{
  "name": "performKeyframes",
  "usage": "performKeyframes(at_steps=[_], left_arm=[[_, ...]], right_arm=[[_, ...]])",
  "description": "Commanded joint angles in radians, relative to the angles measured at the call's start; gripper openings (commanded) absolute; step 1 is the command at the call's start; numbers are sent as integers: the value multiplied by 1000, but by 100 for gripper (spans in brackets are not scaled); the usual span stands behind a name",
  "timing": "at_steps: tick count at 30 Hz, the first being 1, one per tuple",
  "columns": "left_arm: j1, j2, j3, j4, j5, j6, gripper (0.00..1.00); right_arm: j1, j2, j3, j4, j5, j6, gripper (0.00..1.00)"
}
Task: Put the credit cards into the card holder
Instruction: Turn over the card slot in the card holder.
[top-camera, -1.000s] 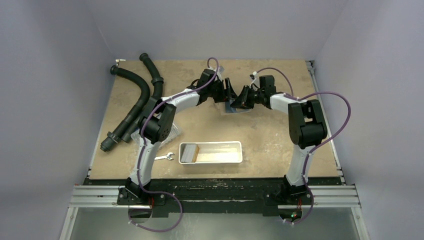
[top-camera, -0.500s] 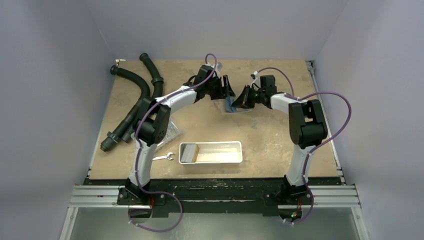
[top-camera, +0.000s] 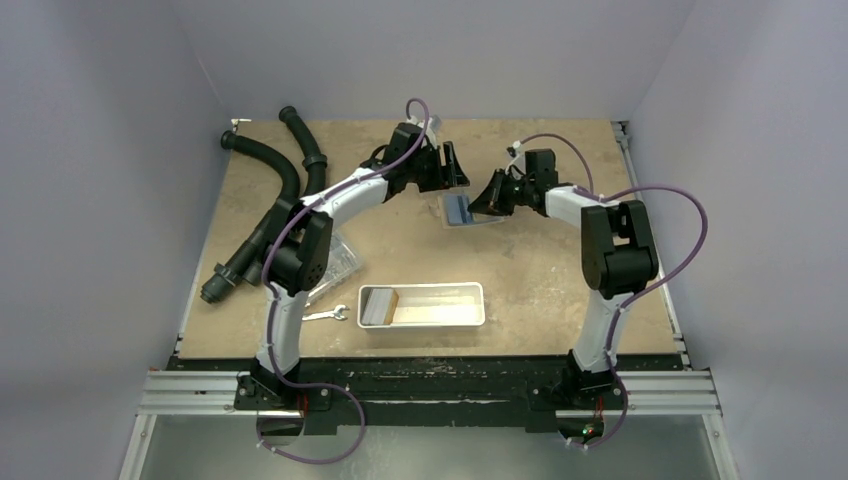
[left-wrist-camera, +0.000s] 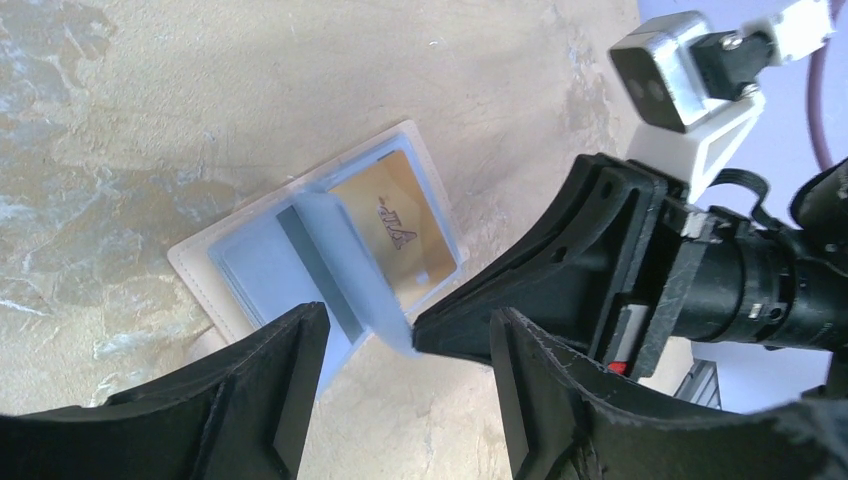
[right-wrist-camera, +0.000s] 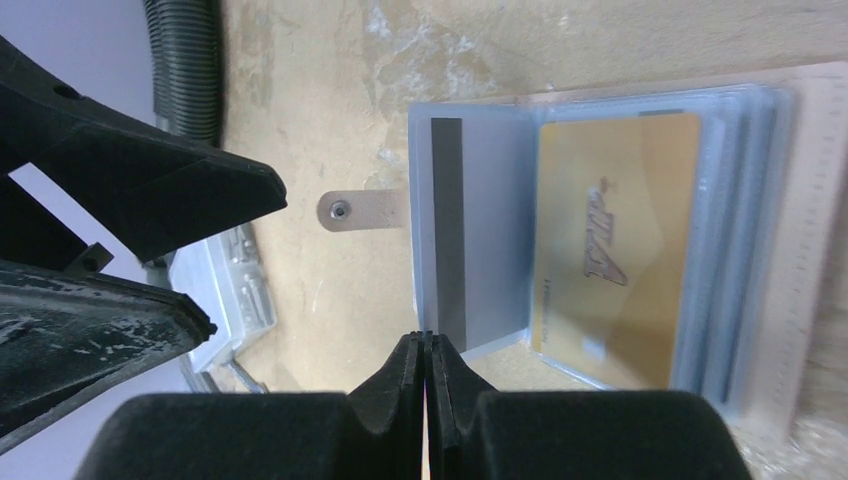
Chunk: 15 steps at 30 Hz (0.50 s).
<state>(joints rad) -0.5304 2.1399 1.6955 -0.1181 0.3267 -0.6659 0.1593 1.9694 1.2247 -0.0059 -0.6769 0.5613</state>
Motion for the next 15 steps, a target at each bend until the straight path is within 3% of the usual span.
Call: performKeyframes(at_steps=[1, 7, 15], left_arm=[[6, -40, -19, 39, 1, -3, 65], [6, -80, -39, 27, -17, 3, 65], [20, -170, -99, -29, -44, 47, 66]], right_arm=[[-29, -64, 5, -76, 141, -63, 9], [-55, -72, 26, -151, 250, -98, 12], [-47, -121, 73, -254, 437, -152, 30]])
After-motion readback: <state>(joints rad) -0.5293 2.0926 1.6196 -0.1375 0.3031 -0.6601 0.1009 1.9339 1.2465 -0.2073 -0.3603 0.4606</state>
